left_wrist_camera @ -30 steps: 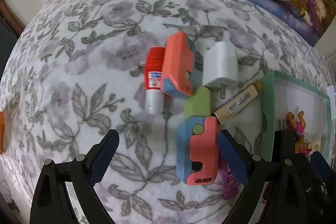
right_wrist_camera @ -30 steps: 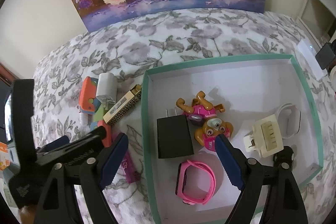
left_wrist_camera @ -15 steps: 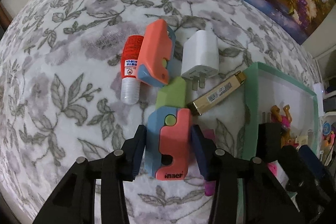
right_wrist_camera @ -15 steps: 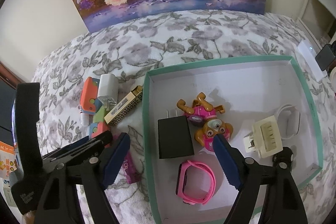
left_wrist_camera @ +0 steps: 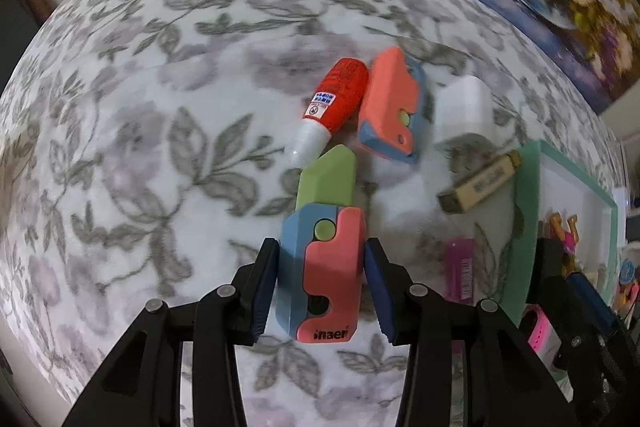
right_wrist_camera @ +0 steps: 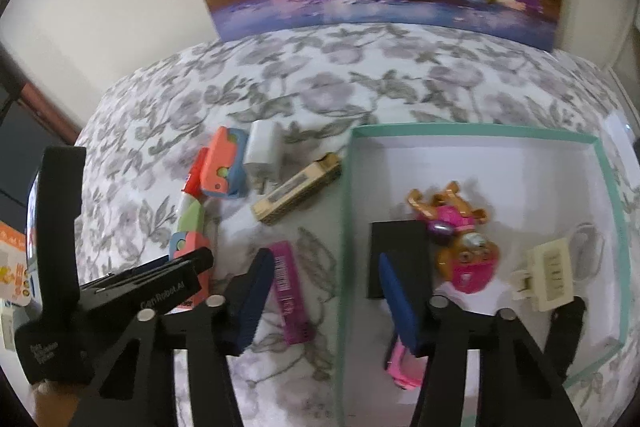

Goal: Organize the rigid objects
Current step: 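Grasp the pink lighter with the right tool while the left tool grasps the coral-blue toy piece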

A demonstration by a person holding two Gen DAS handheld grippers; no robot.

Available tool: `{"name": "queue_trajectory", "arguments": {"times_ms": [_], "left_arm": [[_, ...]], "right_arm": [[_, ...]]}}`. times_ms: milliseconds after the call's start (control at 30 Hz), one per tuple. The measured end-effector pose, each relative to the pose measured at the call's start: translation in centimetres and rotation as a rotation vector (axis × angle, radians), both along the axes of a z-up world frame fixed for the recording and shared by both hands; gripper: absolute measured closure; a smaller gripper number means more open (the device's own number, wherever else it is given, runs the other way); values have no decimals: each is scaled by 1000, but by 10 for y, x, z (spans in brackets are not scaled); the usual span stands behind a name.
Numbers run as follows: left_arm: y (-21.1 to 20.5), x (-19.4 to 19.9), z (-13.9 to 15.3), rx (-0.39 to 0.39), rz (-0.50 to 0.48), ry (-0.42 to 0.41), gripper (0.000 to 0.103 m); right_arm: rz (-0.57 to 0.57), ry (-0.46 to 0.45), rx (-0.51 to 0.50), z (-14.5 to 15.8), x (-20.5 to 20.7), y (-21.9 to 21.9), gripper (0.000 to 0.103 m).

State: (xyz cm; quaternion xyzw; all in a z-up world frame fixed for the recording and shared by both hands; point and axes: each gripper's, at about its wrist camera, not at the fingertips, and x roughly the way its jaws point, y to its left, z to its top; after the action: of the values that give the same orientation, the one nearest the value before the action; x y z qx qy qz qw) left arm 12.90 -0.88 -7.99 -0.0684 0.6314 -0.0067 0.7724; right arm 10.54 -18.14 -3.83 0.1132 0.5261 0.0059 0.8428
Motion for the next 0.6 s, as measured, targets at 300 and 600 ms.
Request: {"name": "queue_trajectory", "arguments": {"times_ms": [300,600], "left_arm": [[30,-3,4,-7,52,-1,58],[49,7,3,-18,65,5,58]], "right_arm": [[72,12,32,-7,2,20,59],[116,65,13,-28,8,35,63]]}}
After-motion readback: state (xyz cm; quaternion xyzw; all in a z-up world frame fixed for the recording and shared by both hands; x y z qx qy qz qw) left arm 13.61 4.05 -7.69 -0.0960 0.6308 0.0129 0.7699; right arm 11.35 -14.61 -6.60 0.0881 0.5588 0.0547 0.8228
